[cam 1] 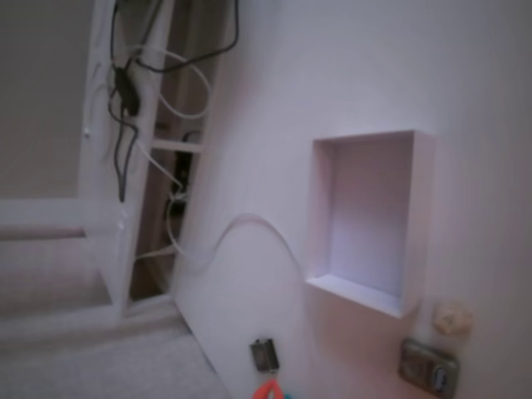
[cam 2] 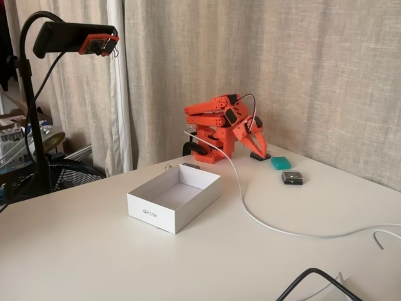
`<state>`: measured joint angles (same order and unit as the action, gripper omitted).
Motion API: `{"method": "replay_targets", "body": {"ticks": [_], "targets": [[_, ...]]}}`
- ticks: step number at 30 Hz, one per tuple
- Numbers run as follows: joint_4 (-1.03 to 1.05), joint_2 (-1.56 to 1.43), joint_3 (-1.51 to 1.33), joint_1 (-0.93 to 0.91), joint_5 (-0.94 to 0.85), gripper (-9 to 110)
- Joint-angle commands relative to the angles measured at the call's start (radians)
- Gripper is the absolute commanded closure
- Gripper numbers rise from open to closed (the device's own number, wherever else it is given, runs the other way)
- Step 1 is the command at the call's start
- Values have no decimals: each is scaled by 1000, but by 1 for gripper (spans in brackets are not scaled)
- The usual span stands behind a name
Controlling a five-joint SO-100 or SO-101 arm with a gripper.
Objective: Grasp the green cube and put it in the bin.
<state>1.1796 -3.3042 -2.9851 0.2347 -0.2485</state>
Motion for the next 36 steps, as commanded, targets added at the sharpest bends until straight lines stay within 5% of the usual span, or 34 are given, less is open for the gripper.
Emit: {"method": "replay_targets", "body": {"ticks": [1,36], "targets": [[2,-6,5,5,-5,110],[2,-6,5,5,-5,110]]}}
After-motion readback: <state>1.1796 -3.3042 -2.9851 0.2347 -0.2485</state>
